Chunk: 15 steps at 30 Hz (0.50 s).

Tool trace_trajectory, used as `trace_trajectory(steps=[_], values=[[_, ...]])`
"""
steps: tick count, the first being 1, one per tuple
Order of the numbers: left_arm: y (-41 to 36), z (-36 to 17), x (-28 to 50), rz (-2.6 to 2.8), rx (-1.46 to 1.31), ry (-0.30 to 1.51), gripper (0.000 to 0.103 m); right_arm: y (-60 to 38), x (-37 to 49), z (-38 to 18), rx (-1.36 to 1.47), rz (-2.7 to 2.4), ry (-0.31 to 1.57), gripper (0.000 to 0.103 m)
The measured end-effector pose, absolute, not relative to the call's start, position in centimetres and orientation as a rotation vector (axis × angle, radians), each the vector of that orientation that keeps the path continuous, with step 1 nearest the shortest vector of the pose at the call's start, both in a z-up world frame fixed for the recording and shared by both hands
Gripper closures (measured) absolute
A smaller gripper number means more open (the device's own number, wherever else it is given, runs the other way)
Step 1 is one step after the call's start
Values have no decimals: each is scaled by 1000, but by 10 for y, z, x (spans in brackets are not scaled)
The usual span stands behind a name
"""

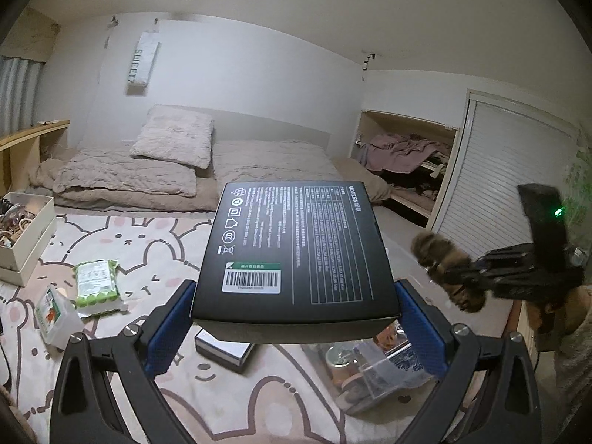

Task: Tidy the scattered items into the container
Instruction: 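Lower the brown scrunchie into the clear bin with the right tool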

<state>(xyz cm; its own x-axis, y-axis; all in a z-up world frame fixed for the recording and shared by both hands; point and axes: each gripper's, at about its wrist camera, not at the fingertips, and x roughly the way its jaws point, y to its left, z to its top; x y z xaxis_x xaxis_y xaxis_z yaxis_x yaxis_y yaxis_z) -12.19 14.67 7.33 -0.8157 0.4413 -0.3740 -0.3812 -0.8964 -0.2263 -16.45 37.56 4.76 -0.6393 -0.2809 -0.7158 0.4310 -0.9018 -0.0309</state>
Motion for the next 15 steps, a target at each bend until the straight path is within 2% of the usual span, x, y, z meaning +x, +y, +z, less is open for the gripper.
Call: trace_trajectory(steps=[7,15], values=[[162,73,-138,2618,-616,-175,1,384,-194,13,1188,-2463,409,91],[186,75,-156,2587,-632,-160,1,381,-220,-23,1311,-2339,471,91]])
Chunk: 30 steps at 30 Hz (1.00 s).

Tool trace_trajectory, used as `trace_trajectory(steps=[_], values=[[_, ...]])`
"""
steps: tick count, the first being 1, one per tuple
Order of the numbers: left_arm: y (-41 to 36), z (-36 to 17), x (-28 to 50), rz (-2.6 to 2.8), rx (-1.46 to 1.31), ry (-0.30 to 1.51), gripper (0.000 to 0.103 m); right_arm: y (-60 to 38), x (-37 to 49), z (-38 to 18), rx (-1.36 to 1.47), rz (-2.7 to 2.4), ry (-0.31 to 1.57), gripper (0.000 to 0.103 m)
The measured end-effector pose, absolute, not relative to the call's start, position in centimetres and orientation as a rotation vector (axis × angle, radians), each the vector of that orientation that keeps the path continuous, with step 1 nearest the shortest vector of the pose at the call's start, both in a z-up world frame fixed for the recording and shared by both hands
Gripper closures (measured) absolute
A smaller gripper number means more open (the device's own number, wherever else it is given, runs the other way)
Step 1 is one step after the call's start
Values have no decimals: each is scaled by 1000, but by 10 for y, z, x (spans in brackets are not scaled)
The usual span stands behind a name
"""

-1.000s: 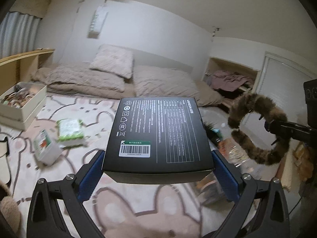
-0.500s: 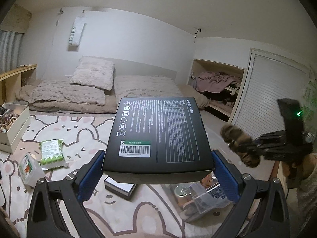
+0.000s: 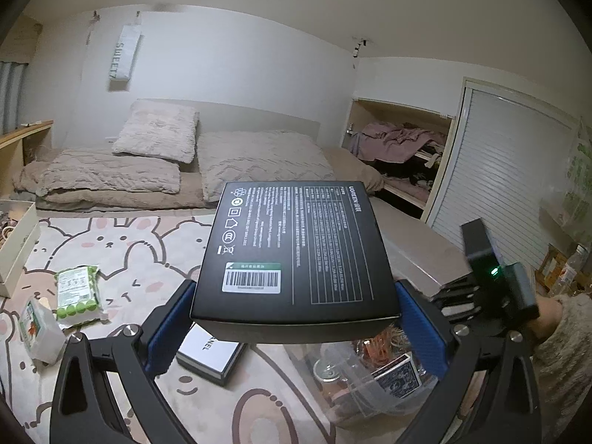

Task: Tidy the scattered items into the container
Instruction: 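Lower the brown scrunchie into the clear bin with the right tool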

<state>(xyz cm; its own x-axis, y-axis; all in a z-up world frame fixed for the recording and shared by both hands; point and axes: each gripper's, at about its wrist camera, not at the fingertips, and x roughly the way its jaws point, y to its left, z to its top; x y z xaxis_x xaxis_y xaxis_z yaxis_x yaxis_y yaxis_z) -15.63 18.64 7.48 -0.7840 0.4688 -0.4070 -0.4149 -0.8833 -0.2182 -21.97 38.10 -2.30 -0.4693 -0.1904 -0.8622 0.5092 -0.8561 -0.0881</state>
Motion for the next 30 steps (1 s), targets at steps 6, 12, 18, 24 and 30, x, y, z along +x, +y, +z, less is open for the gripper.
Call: trace_trajectory(steps=[6,12,18,24,30], values=[[208,76,-172,2561,-651,-168,1,389,-230,-47,1400,-2227,433,91],[234,71,-189,2531,-688,-163,1,408,-221,-42,1311,-2214,343,90],[265,75,-214,2498,-741,-142,1,430,-201,-22,1142,-2278,294,15],[313,81,-253,2459,-854,-19,1,459,-192,-11,980,-2323,174,15],[376,71,-296,2411,-988,190,1,476,-188,-17,874,-2340,67,15]])
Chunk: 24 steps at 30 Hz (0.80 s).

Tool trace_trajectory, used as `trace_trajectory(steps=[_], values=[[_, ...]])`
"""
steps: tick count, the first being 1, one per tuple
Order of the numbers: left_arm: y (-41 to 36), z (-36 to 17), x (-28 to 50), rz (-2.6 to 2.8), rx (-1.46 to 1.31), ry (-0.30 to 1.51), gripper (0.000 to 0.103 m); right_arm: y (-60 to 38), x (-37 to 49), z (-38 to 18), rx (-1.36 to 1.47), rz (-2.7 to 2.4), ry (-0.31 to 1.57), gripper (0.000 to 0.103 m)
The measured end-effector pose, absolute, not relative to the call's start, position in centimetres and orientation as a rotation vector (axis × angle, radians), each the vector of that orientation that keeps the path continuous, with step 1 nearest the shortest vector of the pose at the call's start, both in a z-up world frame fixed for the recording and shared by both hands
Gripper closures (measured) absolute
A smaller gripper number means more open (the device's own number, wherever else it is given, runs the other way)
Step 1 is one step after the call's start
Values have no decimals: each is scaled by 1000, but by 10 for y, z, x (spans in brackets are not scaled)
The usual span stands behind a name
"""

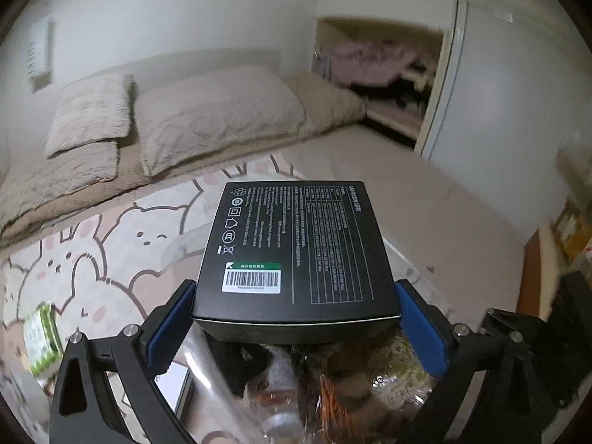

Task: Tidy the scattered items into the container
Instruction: 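Lower the brown scrunchie into the clear bin with the right tool, then bring the right tool to the black box held by the left tool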

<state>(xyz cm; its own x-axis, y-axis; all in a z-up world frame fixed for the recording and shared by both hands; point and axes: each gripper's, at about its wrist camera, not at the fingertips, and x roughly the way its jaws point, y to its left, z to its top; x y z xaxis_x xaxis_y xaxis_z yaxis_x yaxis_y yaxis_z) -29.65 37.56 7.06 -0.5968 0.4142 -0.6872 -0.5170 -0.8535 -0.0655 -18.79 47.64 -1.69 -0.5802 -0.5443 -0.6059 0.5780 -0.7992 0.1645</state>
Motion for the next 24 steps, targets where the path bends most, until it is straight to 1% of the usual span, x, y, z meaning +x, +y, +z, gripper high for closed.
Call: trace_trajectory(steps=[4,13,16,24], values=[[410,52,-320,2387,-1058,319,1,477,-190,-23,884,-2337,74,15],[456,9,-363,2276,-1236,473,0,486,-195,-28,883,-2292,-2,15],[456,5,-366,2277,-1252,463,0,486,-195,-28,890,-2284,-16,15],[443,23,-370,2281,-1183,320,0,492,-191,-27,885,-2291,-51,15]])
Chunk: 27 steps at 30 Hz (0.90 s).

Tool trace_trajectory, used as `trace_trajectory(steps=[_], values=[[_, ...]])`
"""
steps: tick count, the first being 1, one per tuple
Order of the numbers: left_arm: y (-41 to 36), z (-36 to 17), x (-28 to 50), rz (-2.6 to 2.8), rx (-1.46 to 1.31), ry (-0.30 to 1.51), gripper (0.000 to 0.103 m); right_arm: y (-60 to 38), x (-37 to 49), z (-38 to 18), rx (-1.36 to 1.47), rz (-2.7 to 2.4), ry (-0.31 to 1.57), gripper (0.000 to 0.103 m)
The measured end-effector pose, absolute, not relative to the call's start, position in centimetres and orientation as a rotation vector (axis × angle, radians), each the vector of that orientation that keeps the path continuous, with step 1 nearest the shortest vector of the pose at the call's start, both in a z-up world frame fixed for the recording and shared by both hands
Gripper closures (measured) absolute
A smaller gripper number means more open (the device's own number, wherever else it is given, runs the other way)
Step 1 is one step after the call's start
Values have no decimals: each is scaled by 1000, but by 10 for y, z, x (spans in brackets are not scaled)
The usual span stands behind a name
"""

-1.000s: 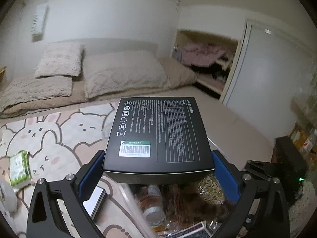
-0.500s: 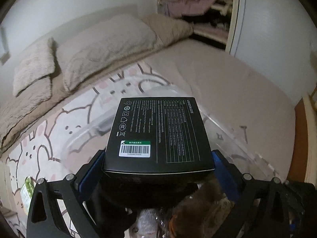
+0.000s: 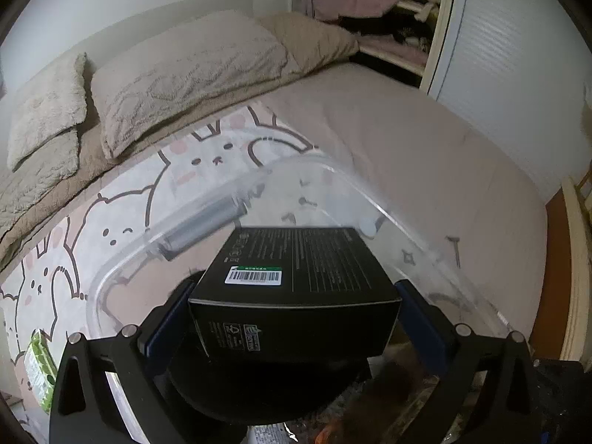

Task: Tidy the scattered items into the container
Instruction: 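Bring the right tool to the black box held by the left tool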

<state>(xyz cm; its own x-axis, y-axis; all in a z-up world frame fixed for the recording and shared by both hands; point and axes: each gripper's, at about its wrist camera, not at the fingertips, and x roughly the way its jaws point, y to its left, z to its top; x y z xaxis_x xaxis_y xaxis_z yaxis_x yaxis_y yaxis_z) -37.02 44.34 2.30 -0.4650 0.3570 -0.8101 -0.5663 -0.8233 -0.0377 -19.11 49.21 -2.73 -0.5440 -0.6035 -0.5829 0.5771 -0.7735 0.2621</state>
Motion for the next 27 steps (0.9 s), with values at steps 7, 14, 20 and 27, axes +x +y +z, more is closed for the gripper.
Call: trace_trajectory(steps=[7,14,20,27], values=[[440,33,-375,2246,-1204,244,0,502,-207,-2,899,-2513,56,15],[441,29,-377,2203,-1230,232,0,513,-262,5,967,-2671,18,15],[441,21,-379,2159,-1256,210,0,504,-287,-6,1124,-2607,138,15],[443,11,-379,2129,-1286,231,0,487,-297,-1,1035,-2650,474,15]])
